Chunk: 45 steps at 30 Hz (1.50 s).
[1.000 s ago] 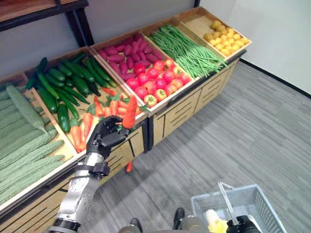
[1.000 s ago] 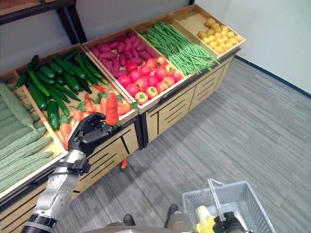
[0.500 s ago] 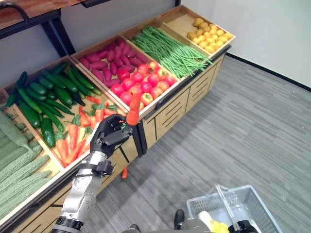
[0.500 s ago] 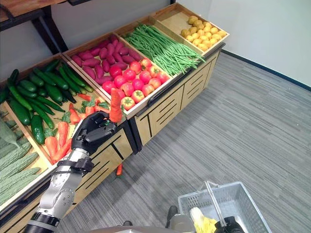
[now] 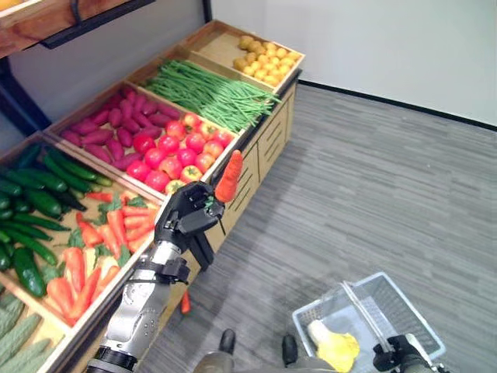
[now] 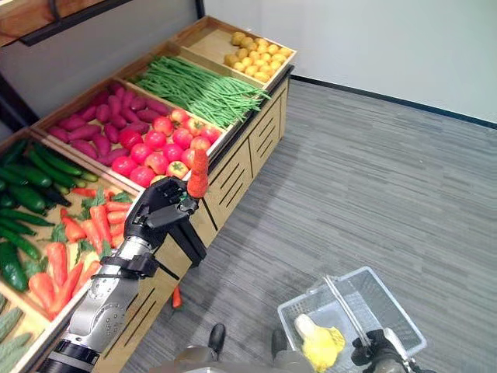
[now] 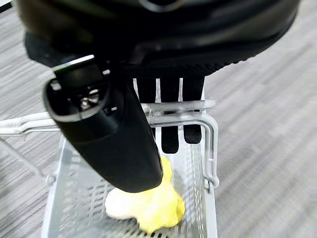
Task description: Get the vegetables into the basket
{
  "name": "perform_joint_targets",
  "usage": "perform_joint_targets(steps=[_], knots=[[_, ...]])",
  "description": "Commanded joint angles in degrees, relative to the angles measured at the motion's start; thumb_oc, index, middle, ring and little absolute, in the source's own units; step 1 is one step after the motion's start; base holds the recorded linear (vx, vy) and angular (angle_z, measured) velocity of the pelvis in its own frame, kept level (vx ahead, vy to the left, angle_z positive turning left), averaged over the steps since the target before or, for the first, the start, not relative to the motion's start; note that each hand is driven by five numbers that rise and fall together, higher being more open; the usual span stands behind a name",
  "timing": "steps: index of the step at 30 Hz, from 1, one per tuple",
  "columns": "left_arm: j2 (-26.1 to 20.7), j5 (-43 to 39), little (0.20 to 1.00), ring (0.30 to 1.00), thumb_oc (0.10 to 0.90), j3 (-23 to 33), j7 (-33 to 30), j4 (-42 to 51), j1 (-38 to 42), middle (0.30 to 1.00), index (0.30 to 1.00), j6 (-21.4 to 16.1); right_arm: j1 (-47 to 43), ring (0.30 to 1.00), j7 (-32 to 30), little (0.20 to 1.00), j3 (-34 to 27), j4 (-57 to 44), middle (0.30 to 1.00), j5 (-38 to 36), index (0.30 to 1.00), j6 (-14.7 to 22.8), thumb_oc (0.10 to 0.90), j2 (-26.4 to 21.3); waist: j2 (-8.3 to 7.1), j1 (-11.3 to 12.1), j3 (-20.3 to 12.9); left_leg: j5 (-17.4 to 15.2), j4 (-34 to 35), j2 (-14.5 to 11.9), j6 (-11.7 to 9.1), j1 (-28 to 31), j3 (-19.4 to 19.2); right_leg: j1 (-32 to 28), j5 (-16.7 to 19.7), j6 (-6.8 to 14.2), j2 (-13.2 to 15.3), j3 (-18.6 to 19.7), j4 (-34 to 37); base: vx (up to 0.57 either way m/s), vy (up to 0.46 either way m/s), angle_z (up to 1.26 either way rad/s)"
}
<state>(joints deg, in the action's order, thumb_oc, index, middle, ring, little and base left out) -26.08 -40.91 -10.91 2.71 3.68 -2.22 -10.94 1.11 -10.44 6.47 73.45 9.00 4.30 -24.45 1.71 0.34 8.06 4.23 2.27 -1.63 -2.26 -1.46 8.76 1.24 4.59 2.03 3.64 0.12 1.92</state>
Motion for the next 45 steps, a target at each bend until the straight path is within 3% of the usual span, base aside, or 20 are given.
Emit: perform_joint_targets(steps=[1,6,8,10,11,12,14,16,17,21,27,29,33,34,37,39,45], knots=[[-1.3,-1.0,0.300,0.300,0.400,4.2,1.7,9.3,3.4,0.300,0.300,-7.1,-2.2,0.300,-1.8,0.300,-0.3,-1.1,0.300,-1.9,0.300,1.5,0.400,-2.5,-2.43,0.2,-1.8,-2.4,-2.4,0.5,-0.6,-1.3,-1.7,0.0,-3.2,5.7,4.2,-2.1,-4.8,0.02,0.289,-0.61],[-2.4,-1.1,0.300,0.300,0.400,4.5,2.3,9.3,2.3,0.300,0.300,-7.4,-3.4,0.300,-2.2,0.300,-1.2,-2.2,0.300,-2.3,0.300,1.4,0.400,-2.1,-3.55,-0.2,-1.6,-3.9,-1.4,2.6,1.5,-0.1,-7.4,3.7,2.0,9.1,7.2,2.1,-3.3,-0.06,0.221,-0.49],[-2.7,-1.0,0.300,0.300,0.400,4.5,2.1,9.3,2.2,0.300,0.300,-7.5,-3.7,0.300,-2.5,0.300,-1.3,-2.6,0.300,-2.3,0.300,1.5,0.400,-2.1,-3.71,-0.1,-1.4,-3.7,-1.0,2.7,1.7,-0.1,-8.3,4.5,2.7,9.5,7.5,2.8,-3.2,-0.16,0.154,-0.55],[-3.6,-0.6,0.300,0.300,0.400,5.3,1.5,8.7,2.3,0.300,0.300,-7.4,-4.9,0.300,-2.8,0.300,-1.0,-3.3,0.300,-1.9,0.300,1.4,0.400,-2.2,-3.12,1.7,-0.2,-3.0,-1.0,1.7,2.3,-1.1,-11.3,6.1,1.7,8.6,10.0,-6.7,-8.6,-0.22,0.140,-0.76],[-3.5,-0.6,0.300,0.300,0.400,5.3,1.5,8.6,2.3,0.300,0.300,-7.4,-4.9,0.300,-2.8,0.300,-1.0,-3.3,0.300,-1.9,0.300,1.4,0.400,-2.2,-3.10,1.6,-0.1,-3.1,-1.1,1.7,2.3,-1.0,-11.1,6.0,1.5,8.6,10.1,-6.9,-8.7,-0.08,0.073,-0.97],[-3.5,-0.3,0.300,0.300,0.400,5.5,1.4,8.6,2.0,0.300,0.300,-7.2,-4.9,0.300,-2.7,0.300,-0.9,-3.5,0.300,-1.7,0.300,1.4,0.400,-2.1,-2.93,2.1,-0.2,-3.1,-1.3,1.4,2.4,-1.2,-12.2,5.2,1.1,8.1,11.3,-10.1,-9.9,-0.03,0.037,-1.08],[-3.5,-0.7,0.300,0.300,0.400,5.6,1.8,8.4,1.7,0.300,0.300,-6.8,-4.7,0.300,-2.2,0.300,-0.4,-3.2,0.300,-1.2,0.300,1.6,0.400,-1.9,-3.08,2.6,-0.5,-3.3,-1.5,1.1,2.6,-1.0,-13.2,3.8,0.0,7.7,12.0,-12.0,-12.2,-0.06,0.011,-0.58],[-3.6,-1.1,0.300,0.300,0.400,5.6,2.2,8.6,1.2,0.300,0.300,-6.6,-4.4,0.300,-1.5,0.300,-0.1,-2.7,0.300,-1.3,0.300,1.7,0.400,-1.7,-3.74,3.0,-1.5,-3.4,-1.5,1.1,2.5,-0.8,-14.3,2.4,-0.1,7.9,12.0,-11.9,-11.4,-0.01,-0.068,-0.39],[-3.4,-1.4,0.300,0.300,0.400,5.2,2.5,7.9,1.0,0.300,0.300,-6.4,-4.5,0.300,-1.4,0.300,-0.4,-2.4,0.300,-1.5,0.300,1.7,0.400,-2.1,-4.53,3.6,-2.5,-3.5,-1.4,1.2,1.9,-0.7,-15.4,0.5,0.8,8.7,12.9,-13.6,-7.2,0.01,-0.102,-0.39],[-3.4,-1.6,0.300,0.300,0.400,5.0,2.7,7.7,0.5,0.300,0.300,-6.2,-5.0,0.300,-1.3,0.300,0.0,-2.7,0.300,-1.2,0.300,1.9,0.400,-2.8,-4.90,3.8,-3.4,-3.2,-1.5,0.6,1.3,-0.7,-16.3,-0.3,1.0,9.1,12.3,-13.7,-3.9,0.00,-0.126,-0.26],[-3.9,-2.3,0.300,0.300,0.400,0.4,4.3,6.7,1.0,0.300,0.300,-5.1,-9.7,0.300,-2.3,0.300,2.4,-6.2,0.300,-0.5,0.300,2.3,0.400,-7.0,-4.39,3.6,-4.5,-0.9,0.6,-2.7,-1.0,1.2,-17.1,-3.0,0.7,8.2,8.7,-12.9,1.9,-0.01,-0.216,-0.24],[-6.3,1.7,0.300,0.300,0.400,-3.8,5.6,6.1,3.0,0.300,0.300,-4.9,-13.5,0.300,-2.9,0.300,4.9,-12.2,0.300,-0.2,0.300,3.1,0.400,-9.9,-3.45,2.9,-4.8,0.7,2.0,-4.5,-2.2,1.4,-18.1,-2.7,0.5,7.7,7.2,-12.1,3.1,-0.08,-0.192,-0.28],[-7.7,5.2,0.300,0.300,0.400,-7.4,6.3,5.4,5.5,0.300,0.300,-4.9,-16.8,0.300,-3.4,0.300,7.4,-16.0,0.300,0.1,0.300,3.8,0.400,-11.9,-2.70,2.4,-5.0,1.3,2.3,-5.8,-2.9,1.7,-18.8,-2.4,-0.1,7.4,6.1,-11.3,3.1,-0.04,-0.100,-0.27],[-9.3,9.8,0.300,0.300,0.400,-11.3,6.4,3.4,8.8,0.300,0.300,-5.1,-19.4,0.300,-3.0,0.300,10.1,-23.0,0.300,0.9,0.300,4.7,0.400,-13.5,-2.13,1.4,-5.2,1.5,2.4,-6.6,-3.4,2.2,-19.6,-2.6,-0.3,7.2,5.5,-10.8,3.1,-0.02,-0.103,-0.12],[-9.7,12.8,0.300,0.300,0.400,-14.0,6.3,2.2,11.1,0.300,0.300,-5.4,-21.1,0.300,-2.8,0.300,11.4,-25.3,0.300,0.8,0.300,5.1,0.400,-14.0,-1.76,1.0,-5.5,1.4,2.6,-6.9,-3.5,2.7,-20.1,-2.8,-0.4,7.2,5.3,-10.4,3.1,-0.01,-0.041,-0.18],[-10.4,17.7,0.300,0.300,0.400,-16.4,5.8,0.2,13.9,0.300,0.300,-5.9,-21.4,0.300,-1.7,0.300,12.8,-32.1,0.300,0.5,0.300,6.0,0.400,-14.6,-1.59,-0.1,-6.2,1.2,2.7,-7.3,-3.8,3.3,-21.1,-2.7,-0.4,7.2,5.1,-9.7,3.1,0.00,-0.021,-0.20],[-10.4,25.1,0.300,0.300,0.400,-21.3,3.8,-3.6,18.9,0.300,0.300,-6.6,-23.8,0.300,-1.7,0.300,14.7,-35.7,0.300,0.7,0.300,6.7,0.400,-14.4,-1.52,-0.8,-7.4,0.6,2.7,-7.4,-3.7,3.8,-21.6,-2.6,0.0,7.4,5.3,-9.2,3.1,0.01,-0.003,-0.07]])
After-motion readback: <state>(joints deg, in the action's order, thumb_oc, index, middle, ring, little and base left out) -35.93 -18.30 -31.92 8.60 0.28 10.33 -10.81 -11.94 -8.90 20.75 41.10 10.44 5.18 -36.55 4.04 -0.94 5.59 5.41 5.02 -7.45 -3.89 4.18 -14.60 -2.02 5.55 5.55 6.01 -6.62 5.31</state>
